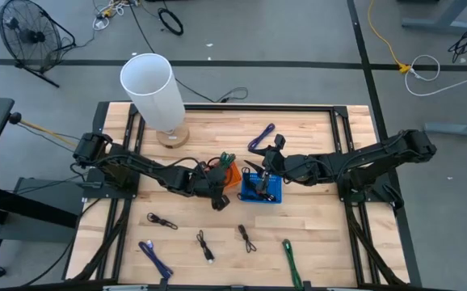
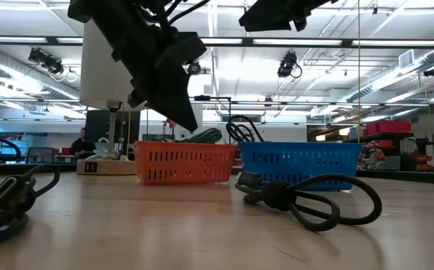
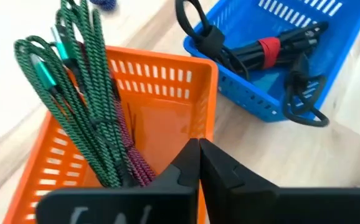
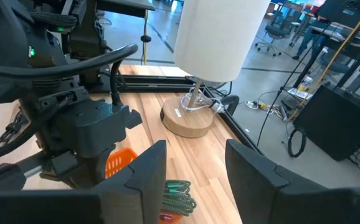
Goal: Pick & Place USB Port
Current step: Adjust the orange bin
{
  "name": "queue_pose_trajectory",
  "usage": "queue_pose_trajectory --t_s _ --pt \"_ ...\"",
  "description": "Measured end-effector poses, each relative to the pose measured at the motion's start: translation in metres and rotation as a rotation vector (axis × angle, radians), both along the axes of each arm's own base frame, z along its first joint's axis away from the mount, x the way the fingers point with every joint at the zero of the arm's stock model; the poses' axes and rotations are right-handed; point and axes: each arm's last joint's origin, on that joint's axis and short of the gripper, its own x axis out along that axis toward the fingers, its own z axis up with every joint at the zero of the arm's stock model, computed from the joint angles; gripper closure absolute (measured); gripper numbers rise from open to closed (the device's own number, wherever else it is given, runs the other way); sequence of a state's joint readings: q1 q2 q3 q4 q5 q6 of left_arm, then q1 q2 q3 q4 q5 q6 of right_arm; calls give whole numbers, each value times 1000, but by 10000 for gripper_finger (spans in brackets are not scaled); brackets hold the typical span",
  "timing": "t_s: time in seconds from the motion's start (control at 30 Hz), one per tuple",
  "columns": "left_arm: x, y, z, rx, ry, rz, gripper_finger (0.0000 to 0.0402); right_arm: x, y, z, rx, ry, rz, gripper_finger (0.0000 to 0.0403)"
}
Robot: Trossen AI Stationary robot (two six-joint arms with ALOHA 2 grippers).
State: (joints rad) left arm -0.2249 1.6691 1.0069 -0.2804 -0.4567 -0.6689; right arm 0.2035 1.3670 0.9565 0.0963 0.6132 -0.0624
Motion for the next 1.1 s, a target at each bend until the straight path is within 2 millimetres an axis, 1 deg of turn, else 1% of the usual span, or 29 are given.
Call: queue_pose_trajectory --t_s 0.13,0.3,0.47,0.63,0.77,0.93,1.1 --pt "0 -2 -1 -37 10 -32 370 0 0 0 0 0 0 237" --pt "4 -5 -11 -72 39 -67 351 0 0 0 0 -2 0 237" --pt "4 -5 -19 -35 89 -92 331 0 0 1 2 -11 0 237" --pt "5 -5 -24 -29 104 -98 319 0 0 1 3 -12 0 237" --pt "5 -5 -24 -26 111 -123 320 0 -1 1 2 -10 -4 237" --pt "4 -8 -24 -95 128 -175 336 1 -3 0 2 -5 -8 237" --pt "4 -11 -20 -40 119 -193 351 0 -3 0 0 1 -10 237"
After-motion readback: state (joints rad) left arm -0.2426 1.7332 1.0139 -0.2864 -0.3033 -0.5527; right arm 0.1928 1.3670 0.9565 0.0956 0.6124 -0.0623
